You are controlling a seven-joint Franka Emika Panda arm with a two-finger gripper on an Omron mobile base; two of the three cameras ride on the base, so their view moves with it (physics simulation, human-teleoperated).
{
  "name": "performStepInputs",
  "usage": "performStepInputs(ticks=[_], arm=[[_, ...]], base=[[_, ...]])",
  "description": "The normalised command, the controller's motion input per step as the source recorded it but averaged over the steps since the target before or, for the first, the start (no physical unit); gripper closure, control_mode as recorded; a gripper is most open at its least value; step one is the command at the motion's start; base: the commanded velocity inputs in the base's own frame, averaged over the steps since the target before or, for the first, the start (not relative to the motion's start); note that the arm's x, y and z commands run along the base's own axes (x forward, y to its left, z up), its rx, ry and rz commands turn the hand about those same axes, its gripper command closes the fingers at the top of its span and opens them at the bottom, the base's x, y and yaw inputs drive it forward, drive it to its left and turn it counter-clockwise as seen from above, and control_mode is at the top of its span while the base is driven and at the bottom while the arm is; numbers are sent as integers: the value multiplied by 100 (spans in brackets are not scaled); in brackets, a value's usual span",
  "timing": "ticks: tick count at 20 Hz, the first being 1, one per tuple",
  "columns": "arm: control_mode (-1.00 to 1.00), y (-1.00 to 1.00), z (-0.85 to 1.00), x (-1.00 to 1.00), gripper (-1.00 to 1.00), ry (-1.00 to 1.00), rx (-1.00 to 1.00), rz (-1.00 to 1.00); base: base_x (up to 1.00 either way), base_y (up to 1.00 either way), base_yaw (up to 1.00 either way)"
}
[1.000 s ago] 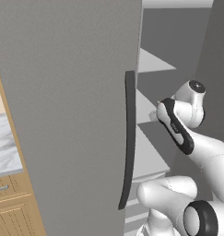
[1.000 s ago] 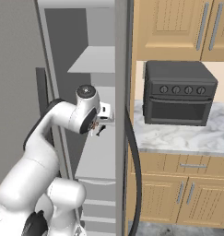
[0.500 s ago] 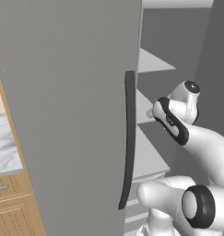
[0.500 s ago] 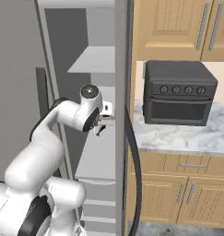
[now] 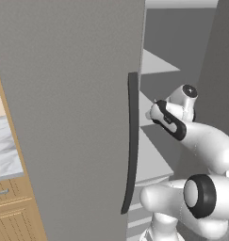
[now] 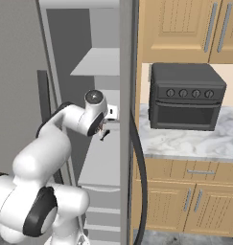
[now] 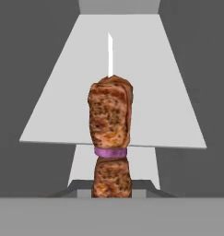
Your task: Store the kebab skewer in the freezer for long-term storage. Close the freezer door after placing the cooked food.
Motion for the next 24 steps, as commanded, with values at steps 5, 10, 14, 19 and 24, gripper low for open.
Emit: performStepInputs(ticks=[5,10,14,19,24], arm=[[-100,1,-5,38,100,0,0,0],[-100,0,-10,37,100,-1,0,0],[-100,0,-16,24,100,-6,0,0],[-100,0,-8,16,100,-4,0,0],[-100,0,-6,22,100,-2,0,0]], base=[[0,0,0],[0,0,0],[0,0,0],[0,0,0],[0,0,0]])
